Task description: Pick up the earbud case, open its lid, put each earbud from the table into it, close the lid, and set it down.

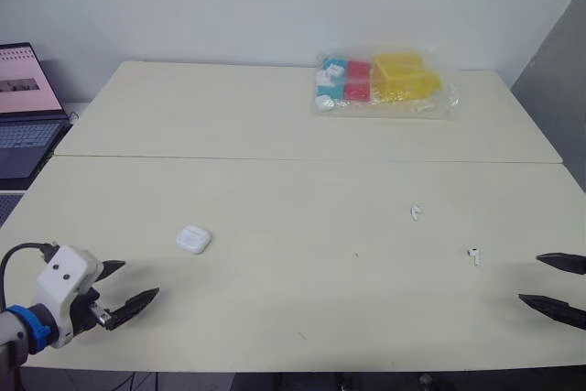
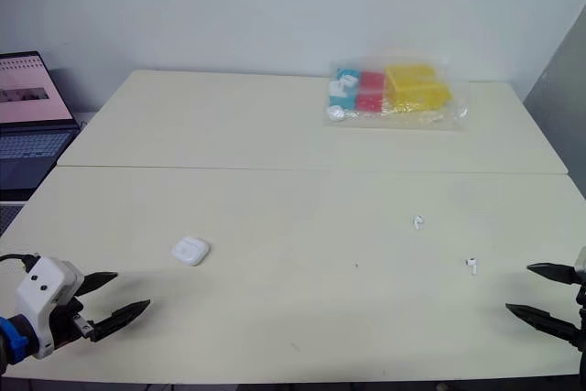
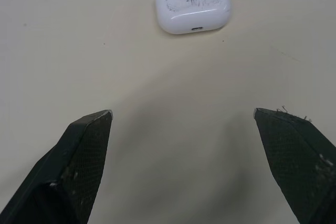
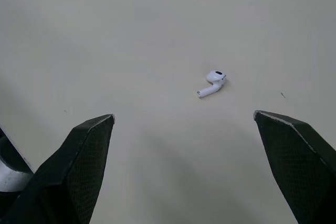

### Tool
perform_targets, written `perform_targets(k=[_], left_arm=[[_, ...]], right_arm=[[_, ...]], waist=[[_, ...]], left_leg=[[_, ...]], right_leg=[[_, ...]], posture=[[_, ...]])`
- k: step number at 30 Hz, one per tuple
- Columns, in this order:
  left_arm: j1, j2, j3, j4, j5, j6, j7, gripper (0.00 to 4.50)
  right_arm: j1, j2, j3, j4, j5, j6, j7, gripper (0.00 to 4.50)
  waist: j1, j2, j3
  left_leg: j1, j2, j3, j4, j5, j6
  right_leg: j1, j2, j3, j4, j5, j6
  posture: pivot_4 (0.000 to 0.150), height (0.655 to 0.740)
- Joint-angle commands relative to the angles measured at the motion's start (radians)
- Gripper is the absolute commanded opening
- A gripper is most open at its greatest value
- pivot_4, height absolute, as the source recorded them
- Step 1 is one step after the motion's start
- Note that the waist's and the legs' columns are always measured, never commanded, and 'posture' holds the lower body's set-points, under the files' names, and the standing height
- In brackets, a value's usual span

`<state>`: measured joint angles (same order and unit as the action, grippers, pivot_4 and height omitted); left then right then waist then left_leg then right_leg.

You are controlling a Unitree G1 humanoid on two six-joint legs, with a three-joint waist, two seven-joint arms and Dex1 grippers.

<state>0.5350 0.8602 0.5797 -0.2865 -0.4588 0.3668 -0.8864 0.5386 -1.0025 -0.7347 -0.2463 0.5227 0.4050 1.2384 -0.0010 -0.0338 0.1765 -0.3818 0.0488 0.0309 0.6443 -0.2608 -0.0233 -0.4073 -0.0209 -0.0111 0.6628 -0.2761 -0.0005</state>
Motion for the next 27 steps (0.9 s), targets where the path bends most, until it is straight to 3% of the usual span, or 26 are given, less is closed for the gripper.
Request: perform_targets(k=[1,19,27], left_arm=[[-0.022,0.0,0.034,-0.008,-0.015,0.009,-0.013,4.5],[-0.088,-0.036,0.047,0.03,-0.001,-0.079,-0.079,4.5],[-0.039,-0.076,0.072,-0.069,-0.089,0.077,-0.052,4.5]], right_arm=[[-0.013,0.001,-0.021,-0.002,-0.005,0.003,0.002,4.46],[-0.044,0.004,-0.003,-0.009,-0.031,0.023,0.003,4.46],[-0.057,0.005,0.016,-0.009,-0.033,0.02,0.002,4.46]], waist=[[0.0,0.0,0.0],[0.0,0.0,0.0],[-0.001,0.0,0.0]], left_leg=[[0.0,0.0,0.0,0.0,0.0,0.0],[0.0,0.0,0.0,0.001,0.0,0.0],[0.0,0.0,0.0,0.001,0.0,0.0]], right_leg=[[0.0,0.0,0.0,0.0,0.0,0.0],[0.001,0.0,0.0,0.001,0.001,0.002],[0.001,0.001,0.0,0.0,0.003,0.005]], posture=[[0.15,0.74],[0.15,0.74],[0.15,0.74]])
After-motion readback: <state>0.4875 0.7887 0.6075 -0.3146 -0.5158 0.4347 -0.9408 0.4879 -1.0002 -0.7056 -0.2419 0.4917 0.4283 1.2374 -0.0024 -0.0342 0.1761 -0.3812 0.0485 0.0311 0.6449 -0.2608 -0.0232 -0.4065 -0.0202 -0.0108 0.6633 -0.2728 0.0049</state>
